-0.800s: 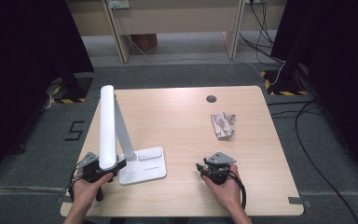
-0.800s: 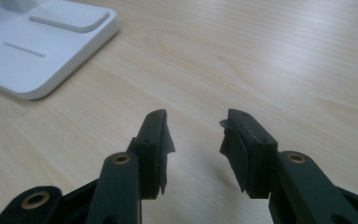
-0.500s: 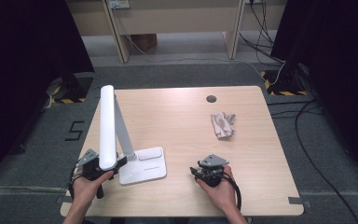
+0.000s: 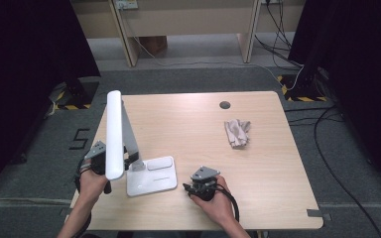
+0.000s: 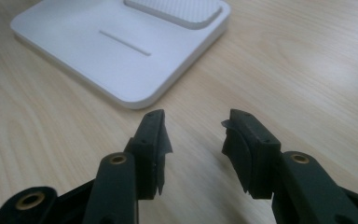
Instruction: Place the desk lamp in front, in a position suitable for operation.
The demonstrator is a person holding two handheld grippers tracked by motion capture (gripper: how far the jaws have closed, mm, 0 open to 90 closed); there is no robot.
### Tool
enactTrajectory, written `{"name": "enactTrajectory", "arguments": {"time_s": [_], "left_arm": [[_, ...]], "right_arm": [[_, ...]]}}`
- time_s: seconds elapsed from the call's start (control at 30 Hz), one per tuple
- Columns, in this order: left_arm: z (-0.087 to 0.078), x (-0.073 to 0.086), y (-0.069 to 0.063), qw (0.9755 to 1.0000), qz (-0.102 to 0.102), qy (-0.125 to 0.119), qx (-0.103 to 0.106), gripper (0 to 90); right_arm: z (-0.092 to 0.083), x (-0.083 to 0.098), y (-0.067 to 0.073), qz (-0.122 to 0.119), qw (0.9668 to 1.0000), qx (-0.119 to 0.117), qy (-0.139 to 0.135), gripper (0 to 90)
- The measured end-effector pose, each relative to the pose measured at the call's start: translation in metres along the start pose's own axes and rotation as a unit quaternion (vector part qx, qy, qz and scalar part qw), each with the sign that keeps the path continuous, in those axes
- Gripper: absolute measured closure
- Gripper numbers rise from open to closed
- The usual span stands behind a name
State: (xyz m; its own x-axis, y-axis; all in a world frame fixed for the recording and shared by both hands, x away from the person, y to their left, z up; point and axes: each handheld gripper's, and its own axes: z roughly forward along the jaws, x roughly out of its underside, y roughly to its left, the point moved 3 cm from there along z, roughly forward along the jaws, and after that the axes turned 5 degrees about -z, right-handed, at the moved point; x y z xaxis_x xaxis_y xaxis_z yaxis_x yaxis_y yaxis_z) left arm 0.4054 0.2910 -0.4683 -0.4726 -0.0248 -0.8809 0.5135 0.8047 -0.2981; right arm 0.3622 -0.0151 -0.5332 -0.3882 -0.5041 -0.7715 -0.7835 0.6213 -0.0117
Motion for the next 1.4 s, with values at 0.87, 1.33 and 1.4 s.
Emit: {"name": "enactTrajectory", "arguments": {"time_s": [0.87,1.33,1.4], "left_arm": [[0.004,-0.009,0.006,0.9999,0.009,-0.01,0.008,51.8],[-0.001,-0.004,-0.001,0.9995,0.032,-0.005,-0.009,55.8],[-0.001,-0.004,-0.002,0.9995,0.031,-0.004,-0.008,56.0]], "right_arm": [[0.028,-0.023,0.027,-0.049,0.9981,-0.021,0.032,56.1],[0.024,-0.021,0.015,-0.052,0.9976,0.008,0.046,63.7],[0.024,-0.021,0.012,-0.052,0.9974,0.014,0.046,64.7]]}}
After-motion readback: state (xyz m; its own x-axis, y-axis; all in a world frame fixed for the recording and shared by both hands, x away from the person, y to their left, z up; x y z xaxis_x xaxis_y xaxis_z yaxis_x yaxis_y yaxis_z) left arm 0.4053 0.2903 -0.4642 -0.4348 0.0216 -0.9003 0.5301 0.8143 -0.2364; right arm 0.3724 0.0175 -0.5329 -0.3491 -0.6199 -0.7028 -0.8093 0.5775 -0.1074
